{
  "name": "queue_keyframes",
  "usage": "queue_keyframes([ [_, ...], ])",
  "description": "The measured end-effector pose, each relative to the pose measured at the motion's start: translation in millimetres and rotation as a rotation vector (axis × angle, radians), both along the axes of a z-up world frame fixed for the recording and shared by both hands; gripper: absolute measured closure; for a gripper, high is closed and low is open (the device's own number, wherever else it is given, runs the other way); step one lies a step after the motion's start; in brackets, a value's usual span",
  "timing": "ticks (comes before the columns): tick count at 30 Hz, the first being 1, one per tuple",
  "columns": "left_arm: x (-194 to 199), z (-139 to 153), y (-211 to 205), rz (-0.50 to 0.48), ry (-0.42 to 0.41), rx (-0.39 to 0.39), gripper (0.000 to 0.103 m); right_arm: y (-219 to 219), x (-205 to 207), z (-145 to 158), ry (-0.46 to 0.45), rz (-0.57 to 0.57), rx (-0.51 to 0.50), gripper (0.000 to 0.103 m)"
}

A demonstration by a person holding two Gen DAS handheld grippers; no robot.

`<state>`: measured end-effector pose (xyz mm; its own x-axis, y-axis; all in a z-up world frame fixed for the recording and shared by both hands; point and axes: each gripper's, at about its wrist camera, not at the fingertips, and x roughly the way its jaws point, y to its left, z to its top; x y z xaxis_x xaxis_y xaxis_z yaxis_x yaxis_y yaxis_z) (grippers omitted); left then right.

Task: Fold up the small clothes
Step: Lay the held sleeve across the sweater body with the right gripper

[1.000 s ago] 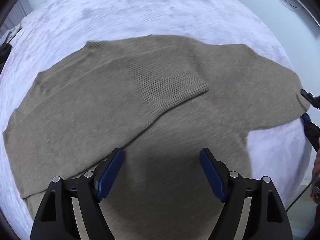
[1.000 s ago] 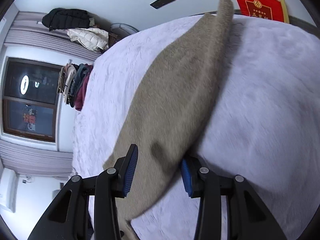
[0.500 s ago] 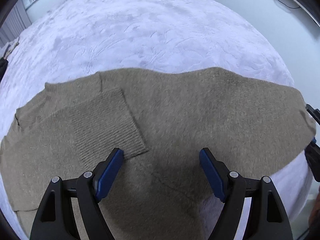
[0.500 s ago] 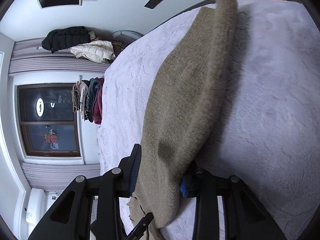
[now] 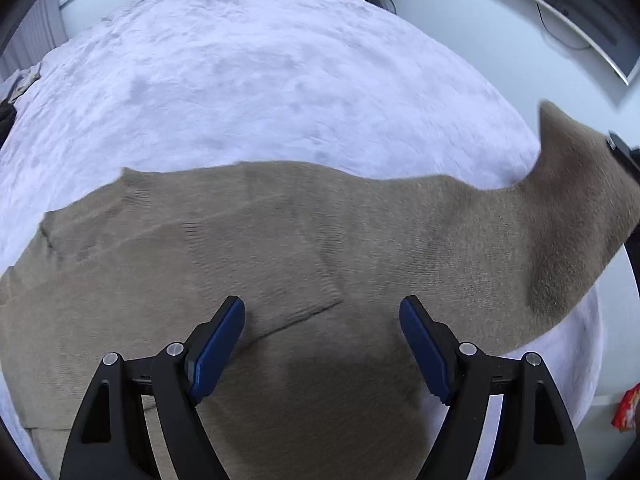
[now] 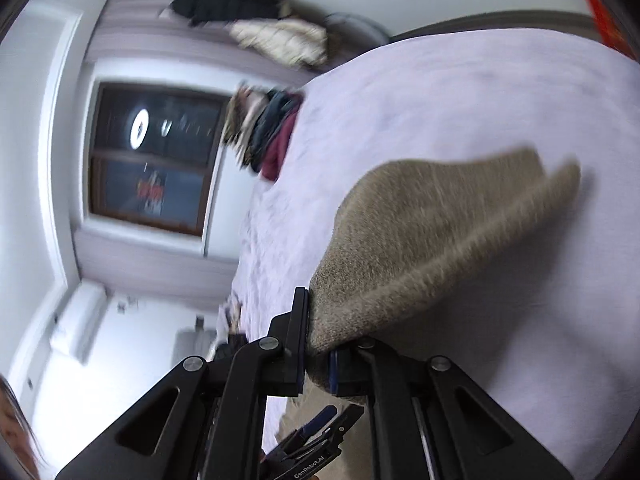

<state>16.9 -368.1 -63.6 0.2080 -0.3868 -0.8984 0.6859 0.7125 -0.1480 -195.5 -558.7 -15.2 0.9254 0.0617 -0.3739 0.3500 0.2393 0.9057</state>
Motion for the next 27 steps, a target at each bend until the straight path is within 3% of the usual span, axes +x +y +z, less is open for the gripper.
queue_keyframes([
  [5,15.2,14.2,78.3,0.079,-0.058,-0.010,0.023,67.7,91.1,42.6,0.006,0.280,-0.198,0.094],
  [9,41.9,22.7,162.2,0.194,-0.059,0.009,0.023,145.0,159.8,50.9,0.029,0.517,-0.346,0.094],
  [15,70.9,4.2,240.9,0.332,-0.091,0.100,0.023,259.3,228.3,-1.0,0.160,0.783,-0.444,0.094],
  [19,76.4,-13.3,282.6,0.391,-0.071,0.167,0.023,314.6,248.5,-62.7,0.375,0.917,-0.502,0.088],
  [21,73.8,-16.4,301.8,0.414,-0.054,0.174,0.023,316.0,248.4,-76.8,0.426,0.903,-0.465,0.079],
  [23,72.8,-20.8,312.9,0.427,-0.045,0.177,0.023,304.4,241.5,-74.2,0.393,0.830,-0.377,0.054],
  [25,71.0,-23.6,322.4,0.440,-0.028,0.175,0.023,290.5,234.1,-68.1,0.378,0.737,-0.324,0.046],
  [27,71.5,-25.2,328.5,0.453,-0.013,0.170,0.023,268.2,229.7,-69.3,0.374,0.623,-0.240,0.046],
])
